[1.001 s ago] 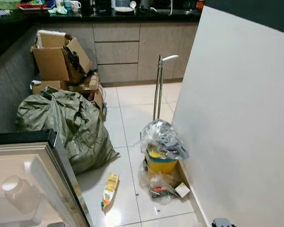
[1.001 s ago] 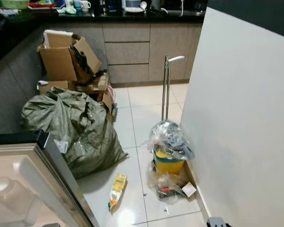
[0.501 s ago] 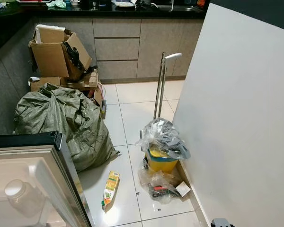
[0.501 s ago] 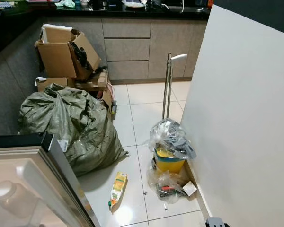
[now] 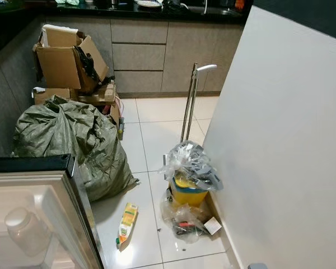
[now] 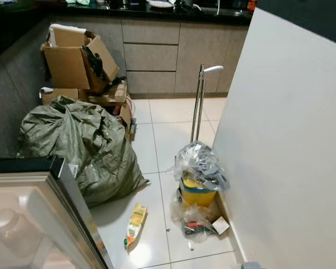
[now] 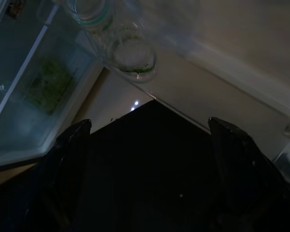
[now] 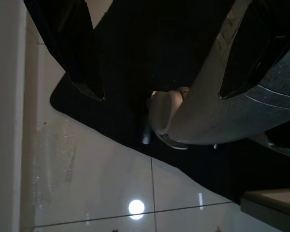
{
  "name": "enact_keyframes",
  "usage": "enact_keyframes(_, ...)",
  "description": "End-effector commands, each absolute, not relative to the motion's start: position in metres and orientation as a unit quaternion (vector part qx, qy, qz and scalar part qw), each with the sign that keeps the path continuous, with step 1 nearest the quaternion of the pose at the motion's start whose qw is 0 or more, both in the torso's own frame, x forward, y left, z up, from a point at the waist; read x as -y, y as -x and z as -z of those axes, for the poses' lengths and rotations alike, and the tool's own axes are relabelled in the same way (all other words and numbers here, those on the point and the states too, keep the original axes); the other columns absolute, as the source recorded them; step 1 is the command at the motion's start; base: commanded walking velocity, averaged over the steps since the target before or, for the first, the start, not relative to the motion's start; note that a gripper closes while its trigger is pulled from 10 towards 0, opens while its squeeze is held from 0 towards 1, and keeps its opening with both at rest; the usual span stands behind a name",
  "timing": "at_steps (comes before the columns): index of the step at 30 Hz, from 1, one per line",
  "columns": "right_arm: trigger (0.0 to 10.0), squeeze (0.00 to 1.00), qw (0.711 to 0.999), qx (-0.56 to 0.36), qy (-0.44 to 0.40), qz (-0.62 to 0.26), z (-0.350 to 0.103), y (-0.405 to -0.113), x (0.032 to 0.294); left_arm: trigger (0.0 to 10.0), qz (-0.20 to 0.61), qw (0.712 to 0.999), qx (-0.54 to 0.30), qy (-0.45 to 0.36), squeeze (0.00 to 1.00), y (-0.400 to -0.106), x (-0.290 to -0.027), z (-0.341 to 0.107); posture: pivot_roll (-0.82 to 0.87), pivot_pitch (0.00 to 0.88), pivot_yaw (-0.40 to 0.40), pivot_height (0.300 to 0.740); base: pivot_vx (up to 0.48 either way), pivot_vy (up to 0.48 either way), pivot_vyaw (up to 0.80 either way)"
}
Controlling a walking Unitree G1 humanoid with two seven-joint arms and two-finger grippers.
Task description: Restocking fridge
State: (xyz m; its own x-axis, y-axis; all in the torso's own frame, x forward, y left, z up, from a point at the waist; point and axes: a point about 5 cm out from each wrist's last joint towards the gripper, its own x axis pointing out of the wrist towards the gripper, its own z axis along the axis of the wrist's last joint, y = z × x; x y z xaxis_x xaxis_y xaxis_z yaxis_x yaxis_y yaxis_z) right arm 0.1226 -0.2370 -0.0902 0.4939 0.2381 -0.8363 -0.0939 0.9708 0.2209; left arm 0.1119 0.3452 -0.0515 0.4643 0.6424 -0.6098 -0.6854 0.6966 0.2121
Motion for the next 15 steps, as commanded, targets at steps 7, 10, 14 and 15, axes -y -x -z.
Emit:
enact_keyframes(7,10.0,0.0,0.855,-0.504,-0.077,-0.092,0.093,-0.116,0.235,10.0,-0.402,0.857,-0.322,0.019,0.0,-0.119,-0.354,0.042,-0.05,0.037,-0.022,0.74,0.0,0.0,0.0)
enact_keyframes(10,10.0,0.0,0.854,-0.505,-0.078,-0.092,0.094,-0.114,0.234,10.0,-0.383,0.845,-0.371,0.03,0.0,-0.106,-0.338,0.058,-0.05,0.04,-0.022,0.74,0.0,0.0,0.0)
enact_keyframes(14,10.0,0.0,0.853,-0.507,-0.079,-0.093,0.095,-0.113,0.233,10.0,-0.361,0.832,-0.419,0.039,0.0,-0.09,-0.321,0.073,-0.05,0.041,-0.022,0.74,-0.06,0.0,0.0)
enact_keyframes(15,10.0,0.0,0.853,-0.507,-0.079,-0.093,0.095,-0.113,0.233,10.0,-0.361,0.832,-0.419,0.039,0.0,-0.09,-0.321,0.073,-0.05,0.041,-0.022,0.74,-0.24,0.0,0.0)
